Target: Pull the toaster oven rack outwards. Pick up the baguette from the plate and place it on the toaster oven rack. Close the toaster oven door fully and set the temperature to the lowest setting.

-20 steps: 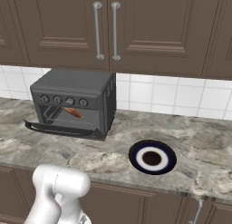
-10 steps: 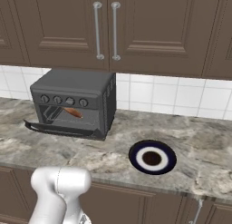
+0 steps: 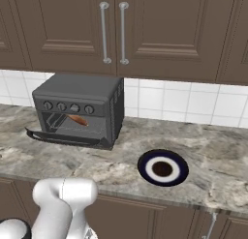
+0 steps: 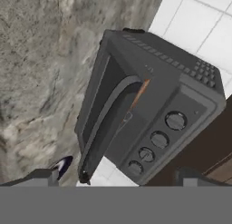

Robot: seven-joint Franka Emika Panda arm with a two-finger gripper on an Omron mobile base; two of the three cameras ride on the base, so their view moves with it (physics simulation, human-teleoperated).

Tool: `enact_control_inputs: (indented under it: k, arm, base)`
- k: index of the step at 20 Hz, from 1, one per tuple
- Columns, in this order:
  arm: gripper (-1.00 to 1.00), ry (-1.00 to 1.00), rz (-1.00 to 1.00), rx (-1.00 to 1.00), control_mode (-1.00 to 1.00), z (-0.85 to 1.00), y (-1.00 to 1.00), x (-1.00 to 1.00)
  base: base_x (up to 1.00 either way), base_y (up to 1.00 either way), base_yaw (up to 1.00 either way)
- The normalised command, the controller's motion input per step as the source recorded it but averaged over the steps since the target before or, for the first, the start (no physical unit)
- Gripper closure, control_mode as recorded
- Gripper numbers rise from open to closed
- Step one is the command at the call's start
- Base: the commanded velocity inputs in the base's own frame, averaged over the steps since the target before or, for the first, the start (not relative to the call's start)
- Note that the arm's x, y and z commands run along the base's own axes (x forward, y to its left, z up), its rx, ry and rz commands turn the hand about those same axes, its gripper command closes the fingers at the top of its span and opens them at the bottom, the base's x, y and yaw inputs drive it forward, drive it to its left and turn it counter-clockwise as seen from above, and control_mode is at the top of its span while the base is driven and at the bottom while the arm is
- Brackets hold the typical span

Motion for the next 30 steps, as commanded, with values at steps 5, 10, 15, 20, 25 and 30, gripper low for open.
enact_control_inputs:
  k: [5,10,15,20,25,30]
  arm:
    - [-1.0,0.23,0.01,-0.23,-1.0,-0.52,0.28,0.09]
    - [-1.0,0.29,0.06,-0.21,-1.0,-0.25,0.02,0.42]
    - [-1.0,0.23,0.08,-0.2,-1.0,-0.18,0.02,0.45]
    - [-1.0,0.12,0.02,-0.18,-1.0,-0.23,0.0,0.25]
    - [-1.0,0.11,0.0,-0.12,-1.0,-0.17,-0.03,0.31]
    - [-1.0,0.05,0.0,-0.02,-1.0,-0.05,-0.12,0.36]
  base:
    - [0.0,0.0,0.0]
    - [0.0,0.0,0.0]
    - [0.0,0.0,0.0]
    - [0.0,0.0,0.0]
    - [0.0,0.0,0.0]
    - [0.0,0.0,0.0]
